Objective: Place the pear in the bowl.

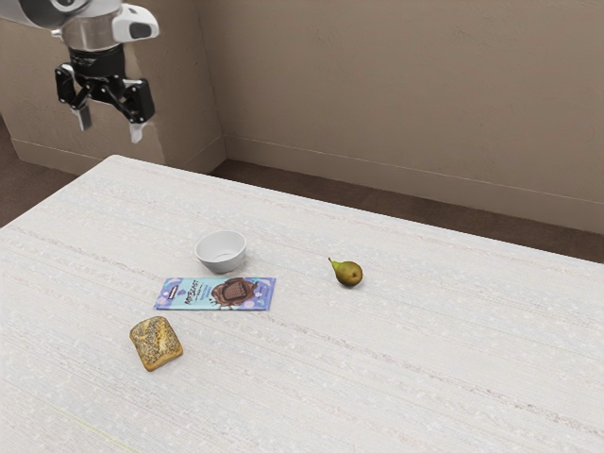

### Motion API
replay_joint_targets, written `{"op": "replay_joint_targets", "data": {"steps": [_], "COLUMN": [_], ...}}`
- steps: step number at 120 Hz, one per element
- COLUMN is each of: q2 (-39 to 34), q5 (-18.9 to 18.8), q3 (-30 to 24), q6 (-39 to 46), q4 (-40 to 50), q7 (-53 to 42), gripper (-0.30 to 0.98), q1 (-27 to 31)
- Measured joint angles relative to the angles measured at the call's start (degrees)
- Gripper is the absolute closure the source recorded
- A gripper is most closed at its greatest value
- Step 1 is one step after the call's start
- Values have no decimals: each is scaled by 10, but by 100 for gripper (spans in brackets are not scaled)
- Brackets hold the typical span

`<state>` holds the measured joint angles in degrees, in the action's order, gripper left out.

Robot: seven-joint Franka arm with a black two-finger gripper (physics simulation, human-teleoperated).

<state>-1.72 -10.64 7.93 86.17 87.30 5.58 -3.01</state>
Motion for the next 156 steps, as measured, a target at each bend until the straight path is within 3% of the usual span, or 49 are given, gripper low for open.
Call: {"op": "replay_joint_targets", "data": {"steps": [24, 51, 72, 101, 123, 156], "q2": [19, 139, 218, 336, 399, 433], "q5": [3, 11, 23, 76, 86, 89], "q3": [-20, -49, -80, -116, -126, -126], "q6": [4, 63, 147, 208, 255, 319], "q4": [-4, -13, -22, -111, -145, -142], "q7": [12, 20, 46, 204, 349, 547], "gripper": [0, 0, 0, 0, 0, 0], "q1": [5, -38, -40, -36, -39, -54]}}
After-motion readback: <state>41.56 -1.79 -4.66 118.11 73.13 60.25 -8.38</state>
